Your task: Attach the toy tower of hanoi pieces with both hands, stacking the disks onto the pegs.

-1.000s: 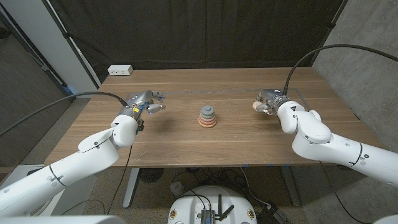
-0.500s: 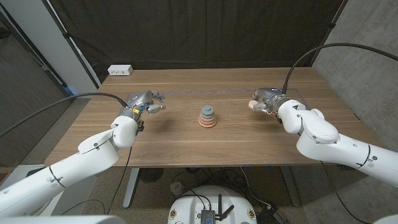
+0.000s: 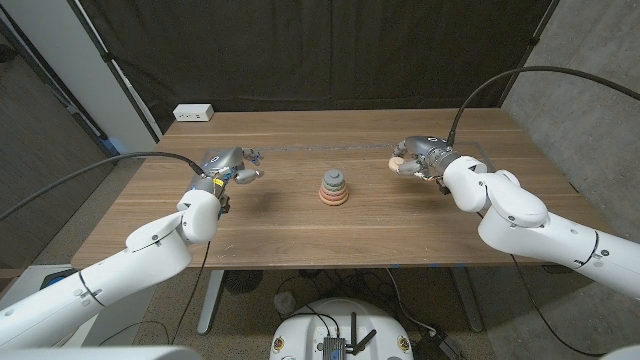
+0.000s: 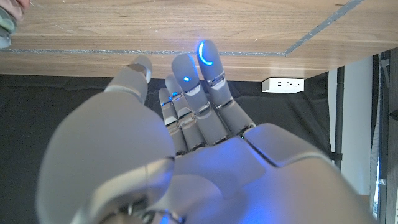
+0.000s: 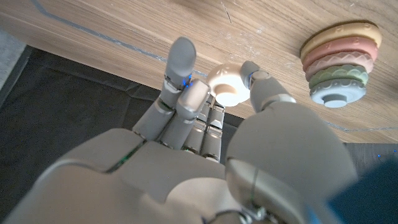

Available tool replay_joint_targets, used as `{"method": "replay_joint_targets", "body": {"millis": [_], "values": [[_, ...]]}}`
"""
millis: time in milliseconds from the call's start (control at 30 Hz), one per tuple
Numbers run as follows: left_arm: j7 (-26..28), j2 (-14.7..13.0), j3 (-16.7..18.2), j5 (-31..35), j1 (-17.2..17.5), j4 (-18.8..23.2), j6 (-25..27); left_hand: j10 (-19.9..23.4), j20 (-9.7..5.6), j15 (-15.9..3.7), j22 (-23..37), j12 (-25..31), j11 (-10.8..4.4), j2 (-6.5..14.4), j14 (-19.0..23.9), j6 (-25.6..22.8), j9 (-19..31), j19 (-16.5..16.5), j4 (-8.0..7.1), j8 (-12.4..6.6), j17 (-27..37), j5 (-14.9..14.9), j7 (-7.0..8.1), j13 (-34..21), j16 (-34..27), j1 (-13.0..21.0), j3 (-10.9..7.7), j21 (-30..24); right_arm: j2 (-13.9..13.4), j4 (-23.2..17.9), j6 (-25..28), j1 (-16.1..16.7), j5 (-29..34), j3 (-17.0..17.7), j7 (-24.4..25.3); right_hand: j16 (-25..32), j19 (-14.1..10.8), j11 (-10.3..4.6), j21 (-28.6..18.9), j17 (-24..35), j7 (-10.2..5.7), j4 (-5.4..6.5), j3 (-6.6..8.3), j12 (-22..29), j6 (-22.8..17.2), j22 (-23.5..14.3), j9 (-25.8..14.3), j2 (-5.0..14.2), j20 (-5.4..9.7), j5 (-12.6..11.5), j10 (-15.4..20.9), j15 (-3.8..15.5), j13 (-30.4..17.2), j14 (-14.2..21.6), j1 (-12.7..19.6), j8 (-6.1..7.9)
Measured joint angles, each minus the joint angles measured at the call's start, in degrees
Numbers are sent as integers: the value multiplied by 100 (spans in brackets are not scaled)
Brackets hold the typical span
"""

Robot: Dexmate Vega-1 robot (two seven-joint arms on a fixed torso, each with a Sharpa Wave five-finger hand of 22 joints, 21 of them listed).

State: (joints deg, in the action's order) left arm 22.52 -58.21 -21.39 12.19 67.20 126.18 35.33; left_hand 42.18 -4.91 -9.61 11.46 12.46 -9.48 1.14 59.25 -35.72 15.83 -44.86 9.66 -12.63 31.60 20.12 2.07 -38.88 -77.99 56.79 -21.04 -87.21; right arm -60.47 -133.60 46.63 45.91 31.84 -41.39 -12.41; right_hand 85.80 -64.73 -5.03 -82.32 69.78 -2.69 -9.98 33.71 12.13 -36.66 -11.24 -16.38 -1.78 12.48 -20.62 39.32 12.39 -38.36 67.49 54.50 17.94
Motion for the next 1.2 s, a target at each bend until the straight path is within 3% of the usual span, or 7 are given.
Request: {"method": "replay_joint_targets", "body": {"millis": [633, 1200], "values": [[96, 74, -56, 233, -34, -165, -109, 7, 0, 0, 0, 0, 7, 0, 0, 0, 0, 0, 6, 0, 0, 0, 0, 1, 0, 0, -9, 0, 498, 375, -840, -189, 166, 39, -232, 24, 0, -29, 0, 13, -50, 9, -40, -17, -50, -11, 5, 0, 0, -42, 72, -1, 1, 42, 0, -7], [128, 168, -30, 273, -24, -287, -183, 44, 0, 0, 1, 0, -21, 0, 0, -1, 28, 0, -17, 0, 0, 0, 0, 1, 0, 0, -31, 0, 757, 512, -1305, -257, 386, 40, -439, 23, 0, -30, -33, 12, -29, 25, -57, -1, -72, -10, 1, 0, 0, -41, 71, 0, -30, 41, 0, -10]]}}
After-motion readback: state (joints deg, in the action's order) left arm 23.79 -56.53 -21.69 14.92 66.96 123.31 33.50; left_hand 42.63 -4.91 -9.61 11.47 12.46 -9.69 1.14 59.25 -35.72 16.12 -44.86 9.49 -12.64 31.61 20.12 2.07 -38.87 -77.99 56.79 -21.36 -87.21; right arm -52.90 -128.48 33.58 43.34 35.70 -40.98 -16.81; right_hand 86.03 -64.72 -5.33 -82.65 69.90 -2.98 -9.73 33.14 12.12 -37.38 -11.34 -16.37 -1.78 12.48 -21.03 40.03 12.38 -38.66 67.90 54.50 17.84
